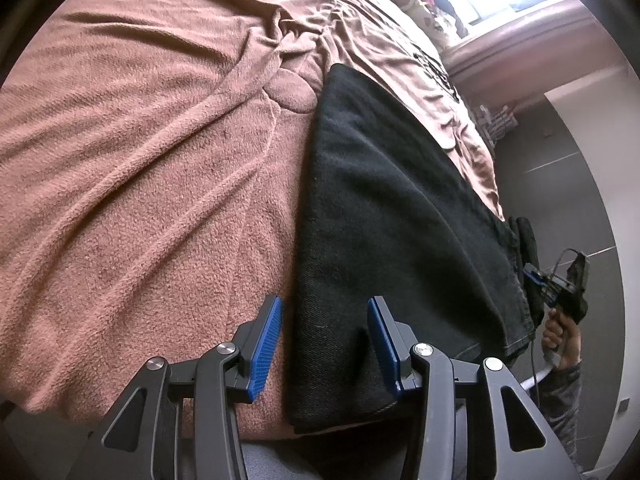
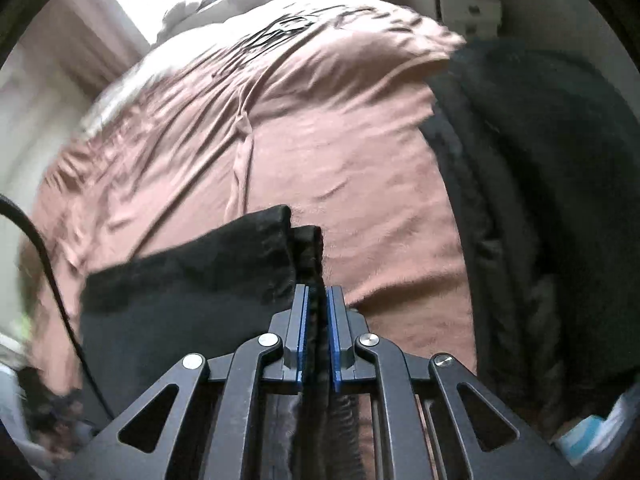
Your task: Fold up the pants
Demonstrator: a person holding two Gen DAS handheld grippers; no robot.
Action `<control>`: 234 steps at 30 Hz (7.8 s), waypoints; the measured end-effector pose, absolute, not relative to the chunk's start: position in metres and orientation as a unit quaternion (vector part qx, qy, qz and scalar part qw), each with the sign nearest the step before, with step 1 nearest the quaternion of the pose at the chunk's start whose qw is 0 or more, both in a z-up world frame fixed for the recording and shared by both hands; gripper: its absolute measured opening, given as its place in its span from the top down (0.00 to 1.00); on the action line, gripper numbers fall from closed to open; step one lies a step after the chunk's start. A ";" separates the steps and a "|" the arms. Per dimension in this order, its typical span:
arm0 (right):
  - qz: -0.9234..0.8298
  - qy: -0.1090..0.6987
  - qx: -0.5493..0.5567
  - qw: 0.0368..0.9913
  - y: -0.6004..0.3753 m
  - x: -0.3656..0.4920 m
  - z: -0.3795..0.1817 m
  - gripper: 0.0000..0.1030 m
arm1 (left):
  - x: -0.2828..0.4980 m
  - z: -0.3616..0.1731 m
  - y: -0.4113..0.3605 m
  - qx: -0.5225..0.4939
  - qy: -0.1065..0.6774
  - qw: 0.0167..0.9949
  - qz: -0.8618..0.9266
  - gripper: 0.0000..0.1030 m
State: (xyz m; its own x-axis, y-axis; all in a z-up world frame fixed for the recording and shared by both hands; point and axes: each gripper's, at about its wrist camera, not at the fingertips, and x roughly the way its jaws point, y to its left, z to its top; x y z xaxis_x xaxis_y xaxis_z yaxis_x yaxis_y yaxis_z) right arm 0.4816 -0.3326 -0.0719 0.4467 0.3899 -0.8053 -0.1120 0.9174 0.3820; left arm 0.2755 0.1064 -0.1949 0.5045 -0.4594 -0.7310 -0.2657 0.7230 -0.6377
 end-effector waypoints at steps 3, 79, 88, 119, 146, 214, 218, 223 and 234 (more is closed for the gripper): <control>0.171 0.495 0.149 0.839 -0.343 0.463 -0.067 0.93 | 0.278 -0.196 0.106 -0.370 0.497 0.782 -0.062 0.54; 0.238 0.444 0.366 0.782 -0.409 0.317 -0.137 0.29 | 0.279 -0.192 0.094 -0.341 0.515 0.784 -0.058 0.54; 0.189 0.391 0.260 0.863 -0.381 0.313 -0.118 0.59 | 0.281 -0.192 0.092 -0.341 0.516 0.784 -0.058 0.54; 0.190 0.402 0.213 0.870 -0.397 0.355 -0.070 0.93 | 0.284 -0.192 0.095 -0.356 0.535 0.762 -0.079 0.54; 0.164 0.475 0.257 0.826 -0.415 0.361 -0.137 0.46 | 0.313 -0.184 0.089 -0.414 0.494 0.756 -0.117 0.92; 0.275 0.504 0.219 0.789 -0.316 0.401 -0.132 0.31 | 0.302 -0.196 0.234 -0.389 0.497 0.774 -0.041 0.75; 0.289 0.525 0.189 0.778 -0.298 0.432 -0.143 0.31 | 0.313 -0.197 0.236 -0.383 0.504 0.773 -0.044 0.75; 0.294 0.536 0.153 0.776 -0.281 0.461 -0.143 0.31 | 0.328 -0.198 0.236 -0.373 0.512 0.773 -0.048 0.75; 0.303 0.541 0.068 0.782 -0.253 0.504 -0.137 0.31 | 0.358 -0.200 0.235 -0.347 0.527 0.774 -0.046 0.74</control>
State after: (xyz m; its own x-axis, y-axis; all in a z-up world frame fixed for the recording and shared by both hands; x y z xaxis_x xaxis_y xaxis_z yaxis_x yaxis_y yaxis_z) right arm 0.5035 -0.2531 -0.1371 0.2318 0.5472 -0.8043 -0.4007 0.8071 0.4336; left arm 0.3579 0.2348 -0.1995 0.4398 -0.4370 -0.7846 -0.2948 0.7550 -0.5857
